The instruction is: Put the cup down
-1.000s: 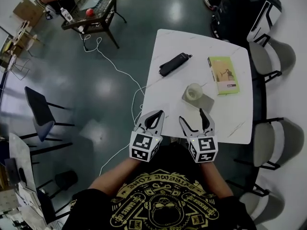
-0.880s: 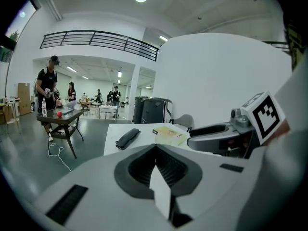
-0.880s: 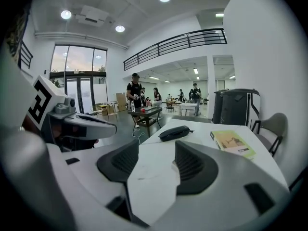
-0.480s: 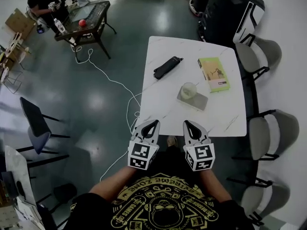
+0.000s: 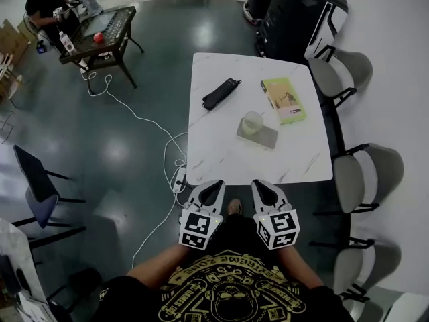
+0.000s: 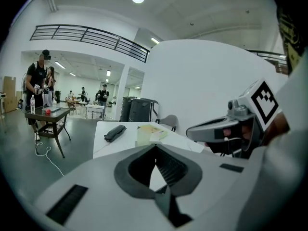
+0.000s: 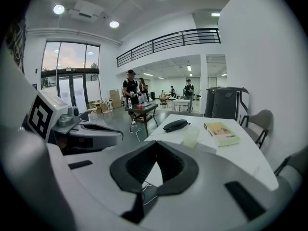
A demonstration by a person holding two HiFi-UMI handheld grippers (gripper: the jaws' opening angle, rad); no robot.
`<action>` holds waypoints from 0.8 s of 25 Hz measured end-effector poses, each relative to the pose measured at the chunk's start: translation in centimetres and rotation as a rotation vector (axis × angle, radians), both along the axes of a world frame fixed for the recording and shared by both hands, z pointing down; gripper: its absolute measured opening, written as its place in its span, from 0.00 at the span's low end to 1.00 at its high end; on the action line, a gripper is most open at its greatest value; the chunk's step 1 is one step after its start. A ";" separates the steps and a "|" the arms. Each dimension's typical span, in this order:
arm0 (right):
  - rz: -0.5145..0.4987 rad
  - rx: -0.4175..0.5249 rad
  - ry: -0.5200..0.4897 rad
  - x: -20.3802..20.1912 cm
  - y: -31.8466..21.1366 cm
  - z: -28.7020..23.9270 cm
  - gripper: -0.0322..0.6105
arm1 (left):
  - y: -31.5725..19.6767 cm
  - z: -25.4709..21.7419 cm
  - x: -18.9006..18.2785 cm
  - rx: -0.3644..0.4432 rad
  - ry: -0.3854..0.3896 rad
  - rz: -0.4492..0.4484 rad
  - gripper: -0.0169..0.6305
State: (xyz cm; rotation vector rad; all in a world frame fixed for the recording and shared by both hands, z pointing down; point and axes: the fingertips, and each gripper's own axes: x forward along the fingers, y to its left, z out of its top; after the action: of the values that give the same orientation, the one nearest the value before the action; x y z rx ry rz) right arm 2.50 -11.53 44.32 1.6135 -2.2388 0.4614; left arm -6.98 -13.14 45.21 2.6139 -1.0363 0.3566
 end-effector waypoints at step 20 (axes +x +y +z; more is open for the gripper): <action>-0.021 0.068 -0.038 5.8 8.6 -2.6 0.06 | 8.9 -2.3 6.1 0.011 0.012 -0.010 0.04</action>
State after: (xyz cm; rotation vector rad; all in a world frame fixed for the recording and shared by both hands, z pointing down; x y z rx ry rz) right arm 8.27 -2.90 41.72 1.6256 -2.3208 0.4181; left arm -0.85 -4.19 42.90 2.6162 -1.0499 0.3342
